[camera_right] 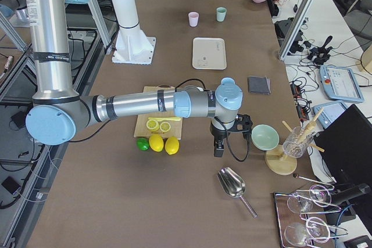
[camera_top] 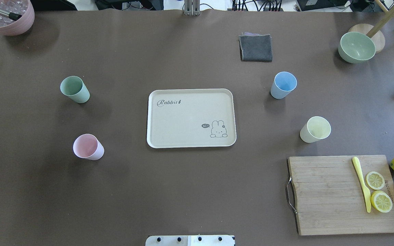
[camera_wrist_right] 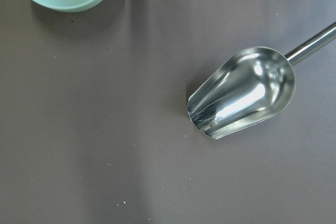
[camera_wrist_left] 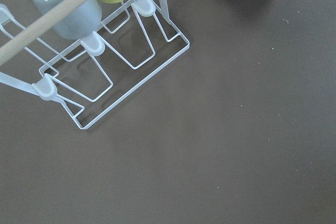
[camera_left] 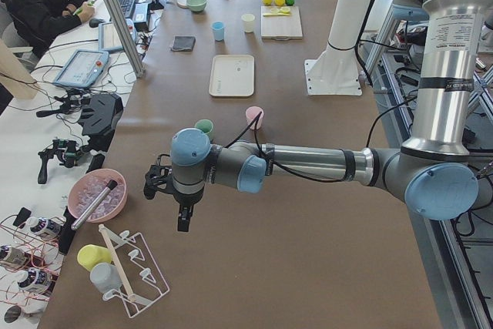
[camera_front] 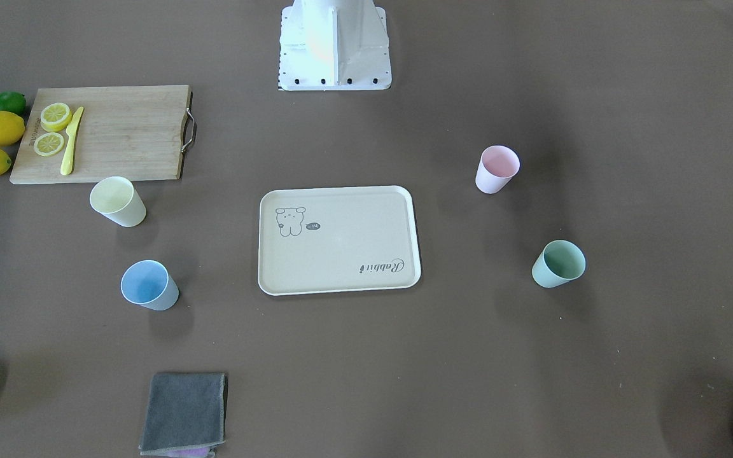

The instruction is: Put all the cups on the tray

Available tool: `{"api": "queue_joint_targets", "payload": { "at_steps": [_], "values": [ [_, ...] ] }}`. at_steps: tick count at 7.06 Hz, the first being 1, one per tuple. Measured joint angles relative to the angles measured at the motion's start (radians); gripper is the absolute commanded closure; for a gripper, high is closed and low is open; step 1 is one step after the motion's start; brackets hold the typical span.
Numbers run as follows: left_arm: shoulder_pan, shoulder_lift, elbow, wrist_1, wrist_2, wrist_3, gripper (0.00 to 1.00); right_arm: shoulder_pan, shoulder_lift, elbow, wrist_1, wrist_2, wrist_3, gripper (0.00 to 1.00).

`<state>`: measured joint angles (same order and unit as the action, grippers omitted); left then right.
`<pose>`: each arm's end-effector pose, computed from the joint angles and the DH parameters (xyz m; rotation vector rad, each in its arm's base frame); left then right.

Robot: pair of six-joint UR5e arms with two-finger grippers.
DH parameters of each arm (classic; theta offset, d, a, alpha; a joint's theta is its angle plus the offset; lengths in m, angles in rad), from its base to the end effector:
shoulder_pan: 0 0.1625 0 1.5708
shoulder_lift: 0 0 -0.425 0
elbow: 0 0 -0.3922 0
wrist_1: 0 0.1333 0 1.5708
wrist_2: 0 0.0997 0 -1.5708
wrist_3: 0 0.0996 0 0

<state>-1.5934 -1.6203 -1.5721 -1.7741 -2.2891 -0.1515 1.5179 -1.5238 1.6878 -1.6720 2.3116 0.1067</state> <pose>-0.0797 -0.5264 0.6146 0.1965 0.7284 -0.0745 0.0390 -0.5138 0.5901 0.0007 -0.7430 0.0280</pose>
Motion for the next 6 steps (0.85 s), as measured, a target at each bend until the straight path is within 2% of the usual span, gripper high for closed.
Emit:
{"api": "queue_joint_targets", "payload": {
  "at_steps": [6],
  "values": [
    [0.001,0.0,0.003,0.001,0.011,-0.008,0.02,-0.002,0.012,-0.005,0.0,0.002,0.0,0.0]
  ]
}}
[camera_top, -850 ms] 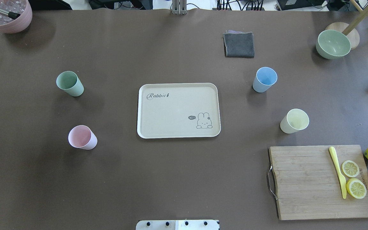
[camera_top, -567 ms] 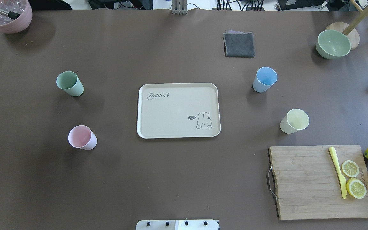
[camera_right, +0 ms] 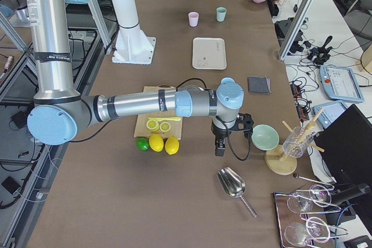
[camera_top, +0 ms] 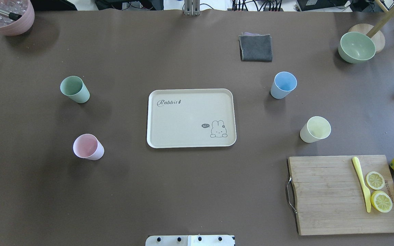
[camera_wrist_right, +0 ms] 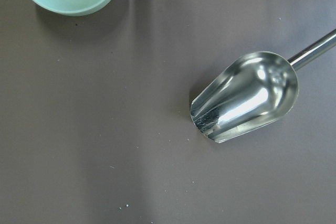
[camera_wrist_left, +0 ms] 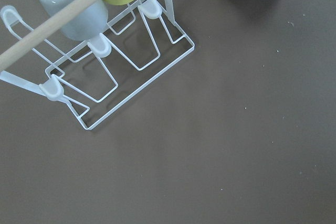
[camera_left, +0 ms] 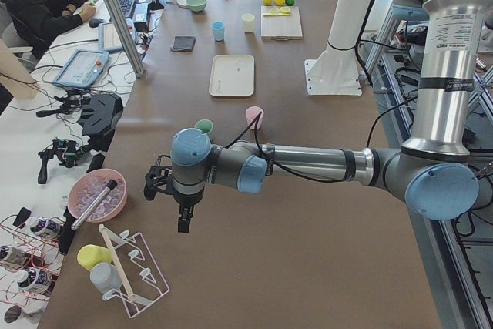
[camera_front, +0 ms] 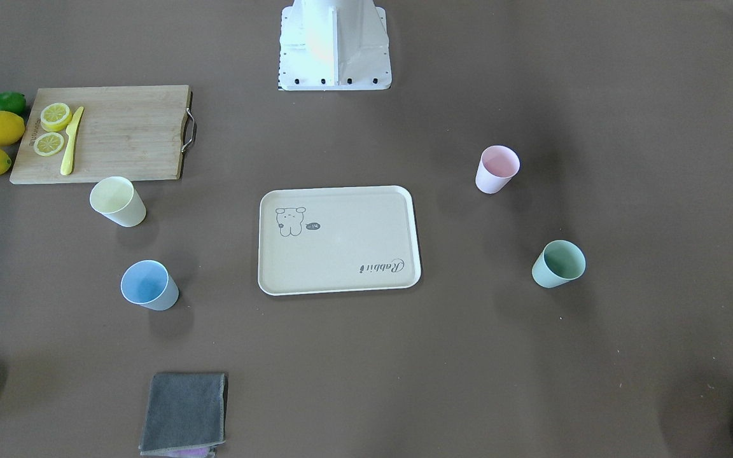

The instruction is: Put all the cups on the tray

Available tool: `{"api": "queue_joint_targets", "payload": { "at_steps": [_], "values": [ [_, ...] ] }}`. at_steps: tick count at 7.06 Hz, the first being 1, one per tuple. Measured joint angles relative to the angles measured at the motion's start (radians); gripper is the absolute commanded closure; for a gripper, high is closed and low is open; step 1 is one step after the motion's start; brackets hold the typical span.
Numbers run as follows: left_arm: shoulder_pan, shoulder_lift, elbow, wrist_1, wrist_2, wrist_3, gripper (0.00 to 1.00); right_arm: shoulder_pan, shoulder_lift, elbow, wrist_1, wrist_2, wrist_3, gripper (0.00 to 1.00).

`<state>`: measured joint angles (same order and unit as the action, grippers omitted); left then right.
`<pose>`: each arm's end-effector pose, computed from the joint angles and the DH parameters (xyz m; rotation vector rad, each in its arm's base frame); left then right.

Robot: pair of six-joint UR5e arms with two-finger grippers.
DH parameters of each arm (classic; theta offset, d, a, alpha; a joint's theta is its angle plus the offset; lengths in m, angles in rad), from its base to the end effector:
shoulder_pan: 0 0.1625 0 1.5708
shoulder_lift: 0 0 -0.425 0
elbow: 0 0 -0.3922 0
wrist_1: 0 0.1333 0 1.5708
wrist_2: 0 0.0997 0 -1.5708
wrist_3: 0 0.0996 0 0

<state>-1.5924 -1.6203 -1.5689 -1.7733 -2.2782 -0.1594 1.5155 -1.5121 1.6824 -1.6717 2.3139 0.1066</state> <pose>-0.0800 -0.5265 0.6170 0.1906 0.7184 -0.0841 0.0373 -0.5189 0.5866 0.0059 -0.7457 0.0231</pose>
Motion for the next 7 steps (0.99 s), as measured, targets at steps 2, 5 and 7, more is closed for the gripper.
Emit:
{"api": "queue_joint_targets", "payload": {
  "at_steps": [2,5,7],
  "values": [
    [0.0,0.002,0.002,0.0,0.0,0.0,0.02,-0.001,0.002,-0.008,0.0,0.01,-0.001,0.0],
    [0.002,-0.001,0.003,0.001,0.002,-0.001,0.02,-0.001,-0.001,-0.027,0.0,0.021,-0.005,0.0],
    [0.003,-0.001,0.004,0.001,0.004,0.0,0.02,-0.001,-0.003,-0.031,0.0,0.024,-0.005,0.0]
  ]
}}
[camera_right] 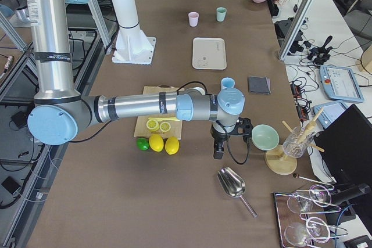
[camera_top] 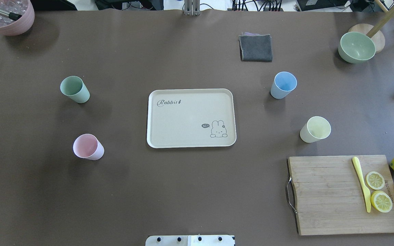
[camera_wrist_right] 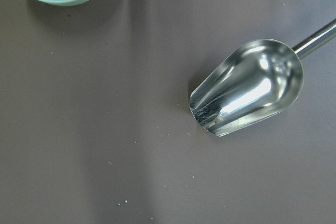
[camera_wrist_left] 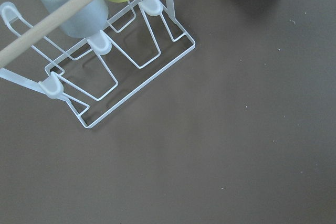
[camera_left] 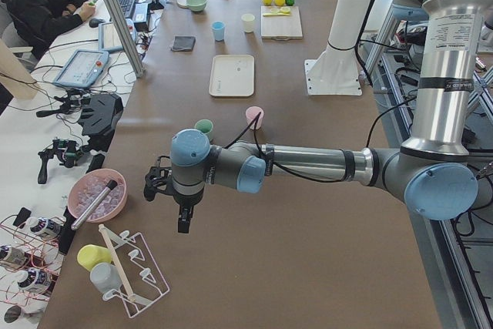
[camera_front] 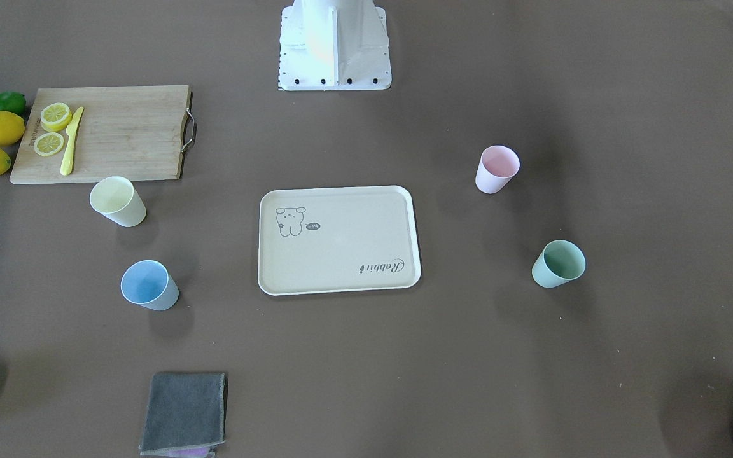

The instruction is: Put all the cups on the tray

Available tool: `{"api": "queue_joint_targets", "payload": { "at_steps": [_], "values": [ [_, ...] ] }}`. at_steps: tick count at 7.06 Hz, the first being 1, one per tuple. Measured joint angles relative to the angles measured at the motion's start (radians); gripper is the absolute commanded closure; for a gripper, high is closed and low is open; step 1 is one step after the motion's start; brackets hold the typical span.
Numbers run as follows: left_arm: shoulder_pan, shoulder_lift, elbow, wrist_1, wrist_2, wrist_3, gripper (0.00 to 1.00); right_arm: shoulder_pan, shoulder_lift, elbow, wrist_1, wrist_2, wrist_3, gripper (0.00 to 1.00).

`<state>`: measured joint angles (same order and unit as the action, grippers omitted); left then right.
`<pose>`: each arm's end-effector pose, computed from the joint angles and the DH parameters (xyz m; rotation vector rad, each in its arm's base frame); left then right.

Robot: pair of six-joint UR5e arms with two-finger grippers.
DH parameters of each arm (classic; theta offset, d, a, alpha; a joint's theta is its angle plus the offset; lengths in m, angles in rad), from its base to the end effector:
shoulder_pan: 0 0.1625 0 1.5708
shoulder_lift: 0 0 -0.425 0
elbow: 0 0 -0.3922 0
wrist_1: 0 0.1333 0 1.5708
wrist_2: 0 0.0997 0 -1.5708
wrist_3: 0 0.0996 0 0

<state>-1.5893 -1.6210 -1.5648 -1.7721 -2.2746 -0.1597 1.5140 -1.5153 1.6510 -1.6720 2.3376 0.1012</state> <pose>-0.0786 -0.5269 0.6191 0.1853 0.7150 -0.0836 0.0349 -0.5171 0.6020 -0.0278 -0.7669 0.0290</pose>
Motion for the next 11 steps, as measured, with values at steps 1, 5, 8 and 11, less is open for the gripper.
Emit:
{"api": "queue_joint_targets", "payload": {
  "at_steps": [1,5,8,11],
  "values": [
    [0.0,0.003,0.0,-0.001,0.001,0.0,0.02,0.0,-0.002,0.002,0.0,0.006,0.001,0.0],
    [0.0,0.006,0.022,-0.005,0.0,0.0,0.02,0.0,-0.002,0.003,0.001,0.015,0.004,0.0],
    [-0.003,0.006,0.026,-0.009,-0.007,0.006,0.02,-0.001,0.004,0.002,0.001,0.017,0.004,0.0],
    [-0.004,0.008,0.024,-0.01,-0.01,0.001,0.02,0.0,0.002,-0.001,0.0,0.016,0.002,0.0]
  ]
}}
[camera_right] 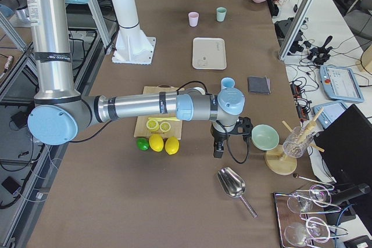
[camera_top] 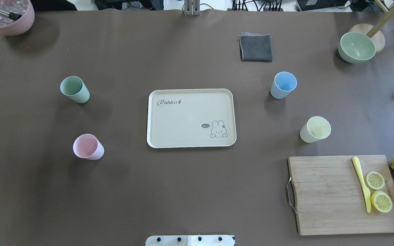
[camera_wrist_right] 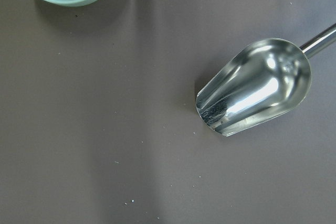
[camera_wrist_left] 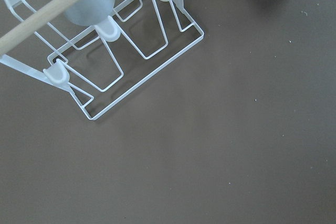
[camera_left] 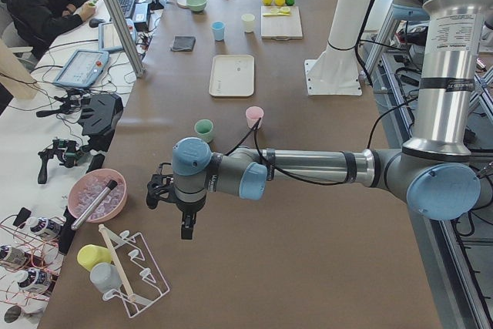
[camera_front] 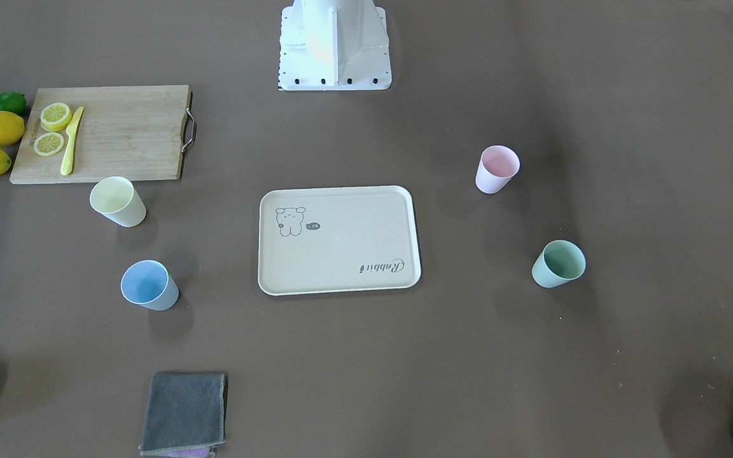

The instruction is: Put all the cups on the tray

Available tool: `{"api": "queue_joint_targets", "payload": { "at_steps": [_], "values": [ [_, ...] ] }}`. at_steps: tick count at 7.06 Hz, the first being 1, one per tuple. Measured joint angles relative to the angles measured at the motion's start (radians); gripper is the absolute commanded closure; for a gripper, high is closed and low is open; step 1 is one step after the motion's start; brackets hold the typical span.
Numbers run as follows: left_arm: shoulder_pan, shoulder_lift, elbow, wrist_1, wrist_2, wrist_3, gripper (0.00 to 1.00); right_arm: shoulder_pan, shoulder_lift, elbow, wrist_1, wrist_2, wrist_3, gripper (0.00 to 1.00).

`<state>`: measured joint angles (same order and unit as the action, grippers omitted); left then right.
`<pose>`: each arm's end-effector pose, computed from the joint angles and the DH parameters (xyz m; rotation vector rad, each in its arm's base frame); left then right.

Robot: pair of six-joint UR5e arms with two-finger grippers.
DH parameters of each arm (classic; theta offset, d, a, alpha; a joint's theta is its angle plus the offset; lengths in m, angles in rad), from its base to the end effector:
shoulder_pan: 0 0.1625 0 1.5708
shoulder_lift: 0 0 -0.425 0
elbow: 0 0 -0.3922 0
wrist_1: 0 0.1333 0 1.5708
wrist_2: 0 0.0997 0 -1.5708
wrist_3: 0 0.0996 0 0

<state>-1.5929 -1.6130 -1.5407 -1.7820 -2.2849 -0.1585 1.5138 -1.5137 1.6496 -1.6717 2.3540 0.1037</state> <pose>-0.0796 -0.5224 0.6337 0.1648 0.7241 -0.0925 0.0336 -0.5177 0.6007 -0.0298 -0.7833 0.0306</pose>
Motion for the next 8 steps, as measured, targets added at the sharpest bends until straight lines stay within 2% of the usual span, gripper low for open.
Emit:
{"api": "queue_joint_targets", "payload": {
  "at_steps": [8],
  "values": [
    [0.005,0.002,-0.033,0.001,-0.017,-0.002,0.02,0.0,0.001,-0.003,0.001,0.001,-0.001,0.0]
  ]
}}
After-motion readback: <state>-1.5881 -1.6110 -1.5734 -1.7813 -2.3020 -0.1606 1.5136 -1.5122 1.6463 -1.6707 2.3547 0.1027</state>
